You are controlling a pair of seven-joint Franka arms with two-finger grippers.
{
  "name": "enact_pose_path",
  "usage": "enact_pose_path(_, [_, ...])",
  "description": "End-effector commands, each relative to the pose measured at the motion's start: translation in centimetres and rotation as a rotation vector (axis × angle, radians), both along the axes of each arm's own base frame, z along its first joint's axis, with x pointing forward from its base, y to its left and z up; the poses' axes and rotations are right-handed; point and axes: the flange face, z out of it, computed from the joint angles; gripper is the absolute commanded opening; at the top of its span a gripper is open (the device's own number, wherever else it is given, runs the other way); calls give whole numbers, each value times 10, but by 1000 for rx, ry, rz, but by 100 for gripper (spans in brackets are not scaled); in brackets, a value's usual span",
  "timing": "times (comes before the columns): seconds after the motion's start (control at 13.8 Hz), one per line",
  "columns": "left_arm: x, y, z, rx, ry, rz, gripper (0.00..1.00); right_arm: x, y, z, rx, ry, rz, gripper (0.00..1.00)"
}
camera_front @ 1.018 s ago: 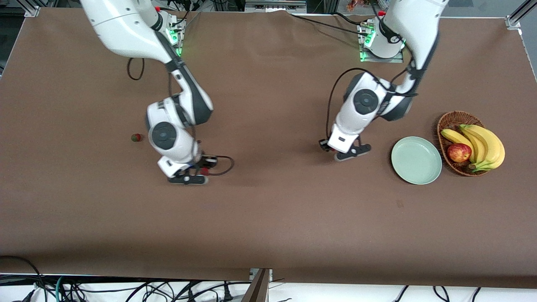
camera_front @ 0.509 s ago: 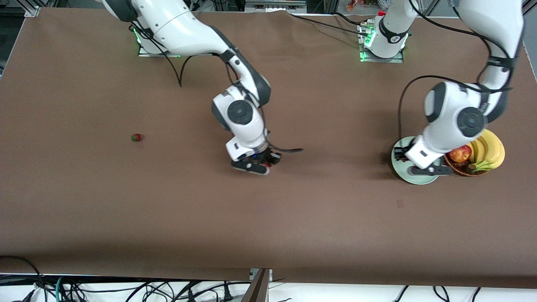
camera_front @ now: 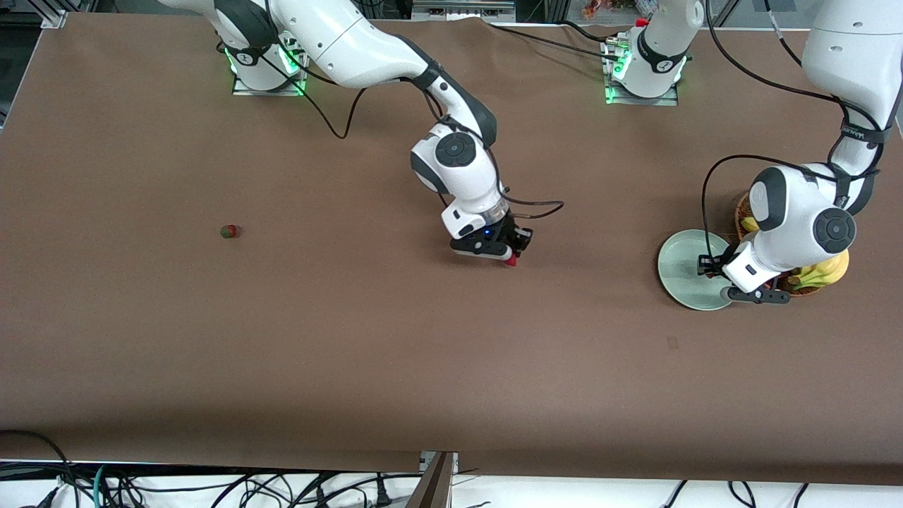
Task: Collect all strawberries into plate
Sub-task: 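Release the strawberry onto the plate while the right gripper sets another midtable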
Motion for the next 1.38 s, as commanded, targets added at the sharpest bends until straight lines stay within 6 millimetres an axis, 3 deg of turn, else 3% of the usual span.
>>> enact_pose_path(0.0, [6, -2, 13, 13, -20, -38, 88, -13, 27, -15, 105, -12, -46, 15])
enact_pose_path(0.07, [7, -2, 17, 15, -24, -38, 100, -21, 33, -23, 129, -28, -41, 16])
enact_pose_path(0.15, [8, -3, 24, 17, -33, -38, 100, -24, 35, -31, 135, -33, -39, 21])
enact_pose_path(0.29, [13, -8, 47, 25, -66, -40, 100, -25, 36, -27, 132, -39, -32, 100])
enact_pose_path(0.44, [19, -13, 69, 25, -64, -41, 100, -15, 29, -14, 103, -12, -47, 100])
enact_pose_path(0.51, [25, -22, 79, 18, -49, -50, 100, 1, 17, -1, 58, 17, -58, 100])
enact_pose_path(0.58, [31, -28, 91, 11, -30, -53, 100, 24, 2, 29, 35, 41, -76, 100])
enact_pose_path(0.73, [38, -42, 108, 0, 10, -26, 100, 63, -41, 68, -44, 74, -58, 100])
enact_pose_path(0.95, [44, -108, 122, -23, 35, 41, 100, 105, -112, 97, -170, 130, 93, 100])
enact_pose_path(1.09, [50, -167, 120, -83, 39, 72, 100, 133, -171, 112, -242, 177, 182, 100])
enact_pose_path(1.24, [47, -239, 117, -84, 45, 77, 100, 158, -235, 116, -292, 244, 245, 100])
enact_pose_path(1.31, [44, -259, 109, -75, 58, 155, 100, 170, -266, 114, -308, 264, 273, 100])
